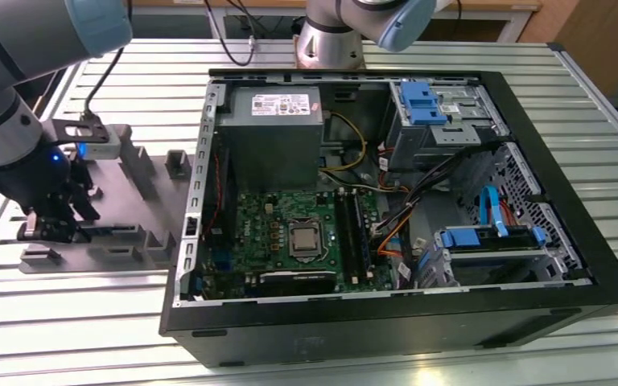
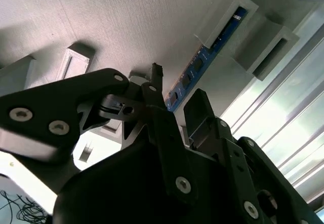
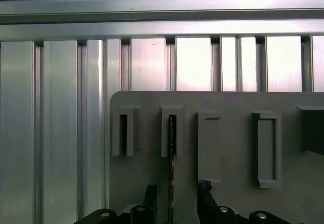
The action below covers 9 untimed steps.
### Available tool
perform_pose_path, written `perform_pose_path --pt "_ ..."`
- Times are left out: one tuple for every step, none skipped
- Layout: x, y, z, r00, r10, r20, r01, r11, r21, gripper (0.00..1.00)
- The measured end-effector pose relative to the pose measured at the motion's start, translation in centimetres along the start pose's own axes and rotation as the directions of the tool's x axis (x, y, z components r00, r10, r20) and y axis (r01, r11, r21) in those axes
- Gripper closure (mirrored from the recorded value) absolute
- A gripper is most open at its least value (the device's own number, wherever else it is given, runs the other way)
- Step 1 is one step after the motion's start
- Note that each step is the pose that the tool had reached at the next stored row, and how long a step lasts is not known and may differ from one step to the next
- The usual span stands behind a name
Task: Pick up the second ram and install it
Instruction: 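Pick up the second ram and move it above second insertion slot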
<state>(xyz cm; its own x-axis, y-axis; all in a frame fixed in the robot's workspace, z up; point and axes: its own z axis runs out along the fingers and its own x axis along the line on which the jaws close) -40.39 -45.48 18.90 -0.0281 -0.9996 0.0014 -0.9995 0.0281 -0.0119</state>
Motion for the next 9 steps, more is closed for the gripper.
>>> perform_pose_path --pt "0.00 0.00 0.01 1.0000 0.000 0.0000 0.000 1.0000 0.0000 0.55" --pt "0.00 0.00 0.03 1.0000 0.000 0.0000 0.000 1.0000 0.0000 0.57" --pt "0.00 0.00 0.05 1.0000 0.000 0.0001 0.000 1.0000 0.0001 0.57" --pt "0.00 0.00 0.05 1.0000 0.000 0.0000 0.000 1.0000 0.0000 0.64" --pt "0.00 0.00 0.05 1.0000 0.000 0.0000 0.000 1.0000 0.0000 0.64" --pt "0.00 0.00 0.05 1.0000 0.000 0.0000 0.000 1.0000 0.0000 0.64" --pt "0.00 0.00 0.06 1.0000 0.000 0.0004 0.000 1.0000 0.0001 0.64" --pt "0.01 0.08 0.08 1.0000 0.000 0.0010 0.000 1.0000 0.0006 0.64" --pt "0.02 0.18 0.07 1.0000 0.000 0.0010 0.000 1.0000 0.0008 0.64"
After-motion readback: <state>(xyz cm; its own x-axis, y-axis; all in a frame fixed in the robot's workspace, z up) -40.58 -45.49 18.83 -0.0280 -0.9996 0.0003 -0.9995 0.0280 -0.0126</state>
